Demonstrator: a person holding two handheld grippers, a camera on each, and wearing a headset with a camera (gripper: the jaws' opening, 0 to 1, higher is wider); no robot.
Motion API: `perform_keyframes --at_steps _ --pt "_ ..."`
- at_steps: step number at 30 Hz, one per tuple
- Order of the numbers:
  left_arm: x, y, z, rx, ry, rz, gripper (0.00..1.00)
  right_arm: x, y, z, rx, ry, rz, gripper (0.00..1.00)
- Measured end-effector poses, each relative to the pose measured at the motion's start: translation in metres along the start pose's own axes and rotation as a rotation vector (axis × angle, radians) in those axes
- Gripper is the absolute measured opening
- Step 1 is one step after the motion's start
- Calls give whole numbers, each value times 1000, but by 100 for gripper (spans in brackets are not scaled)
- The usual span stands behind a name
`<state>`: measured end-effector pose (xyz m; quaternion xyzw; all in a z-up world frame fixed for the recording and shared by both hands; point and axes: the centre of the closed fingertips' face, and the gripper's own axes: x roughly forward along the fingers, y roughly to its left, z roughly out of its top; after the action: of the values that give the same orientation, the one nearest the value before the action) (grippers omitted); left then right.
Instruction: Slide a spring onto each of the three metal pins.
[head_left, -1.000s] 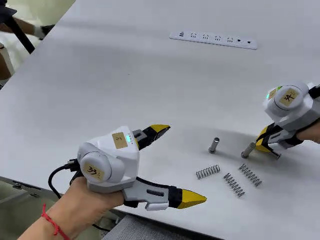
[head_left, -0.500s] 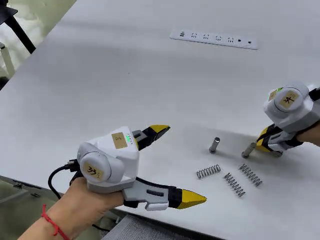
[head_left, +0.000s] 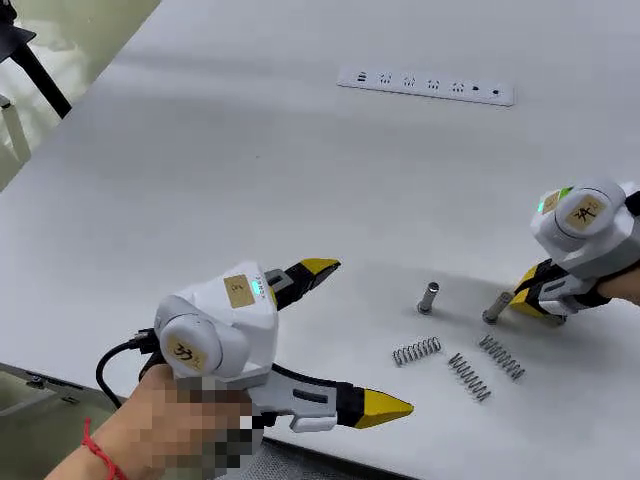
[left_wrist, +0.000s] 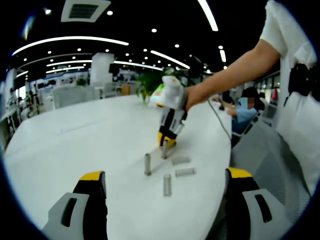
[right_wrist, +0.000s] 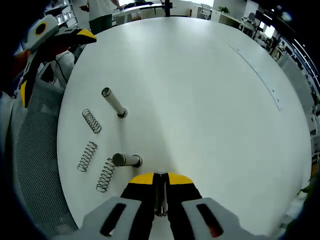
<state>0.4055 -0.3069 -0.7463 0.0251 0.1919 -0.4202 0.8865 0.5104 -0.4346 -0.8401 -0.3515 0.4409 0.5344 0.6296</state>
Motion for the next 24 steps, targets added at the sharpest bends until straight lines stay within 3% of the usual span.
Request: perform_keyframes --at_steps 24 --pt "4 -4 5 9 2 -10 100 -31 -2 -6 27 -102 -44 9"
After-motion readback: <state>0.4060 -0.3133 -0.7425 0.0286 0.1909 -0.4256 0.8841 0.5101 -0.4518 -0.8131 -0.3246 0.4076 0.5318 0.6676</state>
